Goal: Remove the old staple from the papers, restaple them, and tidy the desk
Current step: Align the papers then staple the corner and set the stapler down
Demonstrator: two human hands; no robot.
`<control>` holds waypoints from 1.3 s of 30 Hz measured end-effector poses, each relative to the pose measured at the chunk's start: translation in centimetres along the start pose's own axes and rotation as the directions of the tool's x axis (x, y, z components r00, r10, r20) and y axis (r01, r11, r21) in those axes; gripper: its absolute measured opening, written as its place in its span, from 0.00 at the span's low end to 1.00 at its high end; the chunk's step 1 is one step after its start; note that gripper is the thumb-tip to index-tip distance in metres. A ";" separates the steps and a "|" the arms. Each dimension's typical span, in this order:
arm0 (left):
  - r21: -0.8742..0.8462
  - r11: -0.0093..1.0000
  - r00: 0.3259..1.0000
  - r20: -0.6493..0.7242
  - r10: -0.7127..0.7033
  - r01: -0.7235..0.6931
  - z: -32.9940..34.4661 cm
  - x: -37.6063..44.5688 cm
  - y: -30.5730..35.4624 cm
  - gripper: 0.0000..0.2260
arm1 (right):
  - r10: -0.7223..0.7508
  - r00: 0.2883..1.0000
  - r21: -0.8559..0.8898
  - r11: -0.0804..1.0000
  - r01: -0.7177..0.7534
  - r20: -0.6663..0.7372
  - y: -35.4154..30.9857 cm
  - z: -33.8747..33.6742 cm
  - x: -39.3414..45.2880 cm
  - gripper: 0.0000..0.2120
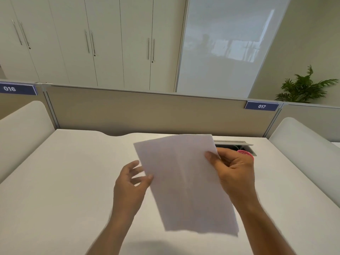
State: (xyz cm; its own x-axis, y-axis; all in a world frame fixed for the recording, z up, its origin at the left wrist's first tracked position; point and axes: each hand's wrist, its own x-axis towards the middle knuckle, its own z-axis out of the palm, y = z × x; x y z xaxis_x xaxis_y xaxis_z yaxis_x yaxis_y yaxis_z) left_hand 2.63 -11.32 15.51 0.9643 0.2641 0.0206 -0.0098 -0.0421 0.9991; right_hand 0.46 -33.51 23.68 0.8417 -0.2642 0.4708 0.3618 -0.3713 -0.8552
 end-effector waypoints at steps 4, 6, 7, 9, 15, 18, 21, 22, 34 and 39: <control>-0.208 0.944 0.964 0.123 -0.234 0.255 0.0 -0.3 1.2 0.21 | -0.570 0.820 -0.335 0.782 0.526 -0.043 1.0 0.6 -0.9 0.08; -0.343 0.841 0.898 0.295 -0.327 0.419 -0.2 -0.2 1.8 0.25 | -0.704 0.707 -0.372 0.640 0.672 0.065 2.6 1.5 -2.1 0.09; -0.342 0.823 0.875 0.346 -0.339 0.454 -0.3 -0.1 1.8 0.25 | -0.738 0.663 -0.372 0.583 0.722 0.128 3.8 2.0 -2.7 0.08; -0.265 0.866 0.866 0.397 -0.303 0.424 -0.2 0.0 1.2 0.18 | -0.751 0.615 -0.355 0.521 0.776 0.242 6.4 3.0 -4.2 0.10; -0.071 0.918 0.899 0.244 -0.364 0.391 -0.2 0.4 -4.5 0.17 | -0.664 0.596 -0.323 0.501 0.803 0.451 14.6 5.0 -9.2 0.08; 0.012 0.919 0.902 0.185 -0.389 0.394 -0.3 0.3 -7.8 0.20 | -0.605 0.591 -0.328 0.497 0.804 0.533 17.3 5.7 -11.0 0.08; 0.145 0.918 0.907 0.158 -0.391 0.370 -0.3 0.0 -10.4 0.28 | -0.537 0.592 -0.333 0.505 0.797 0.601 19.6 6.3 -12.2 0.08; 0.207 0.912 0.910 0.149 -0.388 0.355 -0.3 0.0 -11.2 0.31 | -0.515 0.592 -0.333 0.510 0.793 0.621 20.2 6.4 -12.4 0.08; 0.876 0.455 0.969 0.227 -0.096 -0.160 -1.7 0.2 -14.3 0.44 | -0.353 0.586 -0.275 0.632 0.724 0.729 22.4 6.1 -13.3 0.16; 0.720 0.388 0.808 0.575 0.129 -0.575 -2.9 1.4 -17.8 0.30 | -0.256 0.800 -0.327 0.813 0.482 0.542 22.7 6.4 -11.3 0.14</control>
State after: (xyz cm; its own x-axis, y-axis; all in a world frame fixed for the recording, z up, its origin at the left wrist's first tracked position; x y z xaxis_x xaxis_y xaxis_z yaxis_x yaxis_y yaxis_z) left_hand 3.38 -7.43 -2.12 0.9299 -0.3463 0.1236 -0.3675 -0.8624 0.3482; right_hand 1.70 -33.24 -2.49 0.7982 0.3662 0.4784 0.5687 -0.7199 -0.3978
